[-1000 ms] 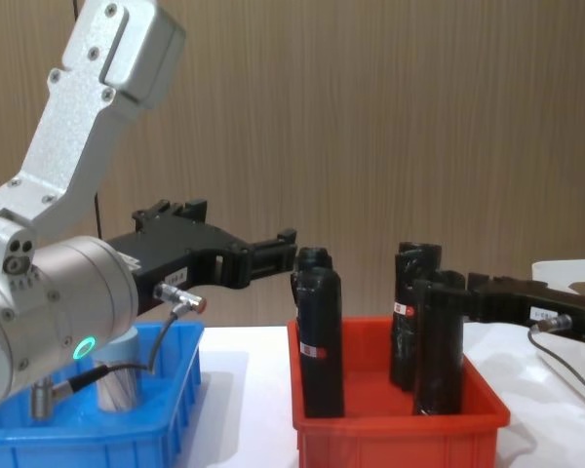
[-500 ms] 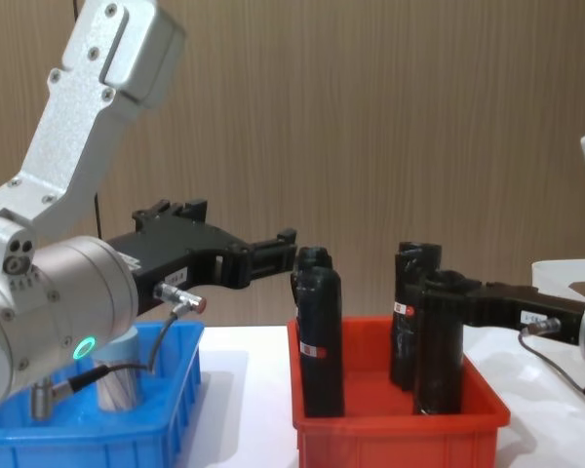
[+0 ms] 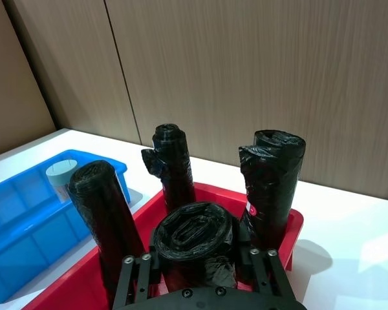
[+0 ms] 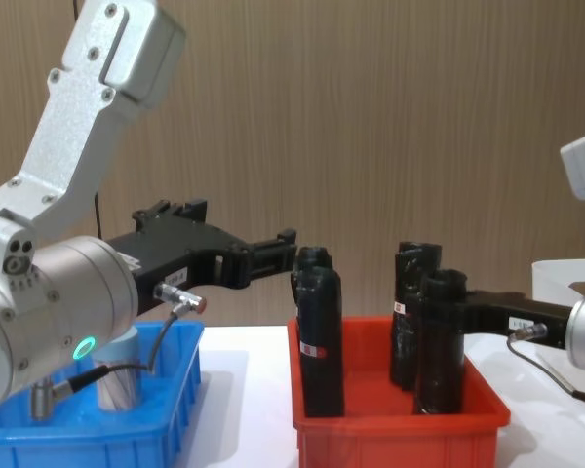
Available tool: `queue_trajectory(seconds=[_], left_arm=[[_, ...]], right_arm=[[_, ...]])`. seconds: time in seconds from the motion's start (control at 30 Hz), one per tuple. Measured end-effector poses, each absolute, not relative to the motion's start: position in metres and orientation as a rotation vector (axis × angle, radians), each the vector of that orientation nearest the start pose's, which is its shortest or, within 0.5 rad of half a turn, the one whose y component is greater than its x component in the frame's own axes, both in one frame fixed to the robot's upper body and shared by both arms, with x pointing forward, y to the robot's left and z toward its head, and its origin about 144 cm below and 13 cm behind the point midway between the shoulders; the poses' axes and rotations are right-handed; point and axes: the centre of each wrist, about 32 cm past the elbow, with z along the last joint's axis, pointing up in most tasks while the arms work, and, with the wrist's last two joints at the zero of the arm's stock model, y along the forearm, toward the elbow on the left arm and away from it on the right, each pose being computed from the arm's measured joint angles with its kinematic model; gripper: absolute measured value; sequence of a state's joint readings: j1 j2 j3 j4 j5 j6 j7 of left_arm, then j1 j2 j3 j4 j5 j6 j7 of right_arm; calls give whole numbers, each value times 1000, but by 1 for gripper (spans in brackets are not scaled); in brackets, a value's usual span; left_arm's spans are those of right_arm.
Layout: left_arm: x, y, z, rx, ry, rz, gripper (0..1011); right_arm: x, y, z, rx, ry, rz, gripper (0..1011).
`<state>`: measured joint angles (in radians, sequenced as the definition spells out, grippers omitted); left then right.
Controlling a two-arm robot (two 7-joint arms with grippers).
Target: Pick the cotton swabs from the blue box and place them into the white box.
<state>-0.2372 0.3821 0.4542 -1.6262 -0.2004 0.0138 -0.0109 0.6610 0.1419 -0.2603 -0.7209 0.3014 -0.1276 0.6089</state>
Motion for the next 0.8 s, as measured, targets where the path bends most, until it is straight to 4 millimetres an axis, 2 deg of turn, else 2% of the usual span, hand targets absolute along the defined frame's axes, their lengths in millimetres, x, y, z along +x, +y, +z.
queue_trajectory(seconds=[0.03, 0.1, 0.23, 0.57, 0.8], left_arm=[[492, 198, 1204, 61, -268, 1124, 1004], [492, 198, 1204, 61, -268, 1124, 1004], [492, 198, 1204, 61, -268, 1124, 1004], [492, 198, 1204, 61, -268, 1124, 1004], [492, 198, 1204, 61, -268, 1124, 1004]], right_arm=[[624, -248, 1144, -23, 93, -902, 677], [625, -248, 1144, -25, 94, -901, 589], [627, -247, 1144, -26, 92, -900, 523], [626, -245, 1151, -10, 71, -891, 458], [618, -243, 1167, 22, 34, -888, 418]])
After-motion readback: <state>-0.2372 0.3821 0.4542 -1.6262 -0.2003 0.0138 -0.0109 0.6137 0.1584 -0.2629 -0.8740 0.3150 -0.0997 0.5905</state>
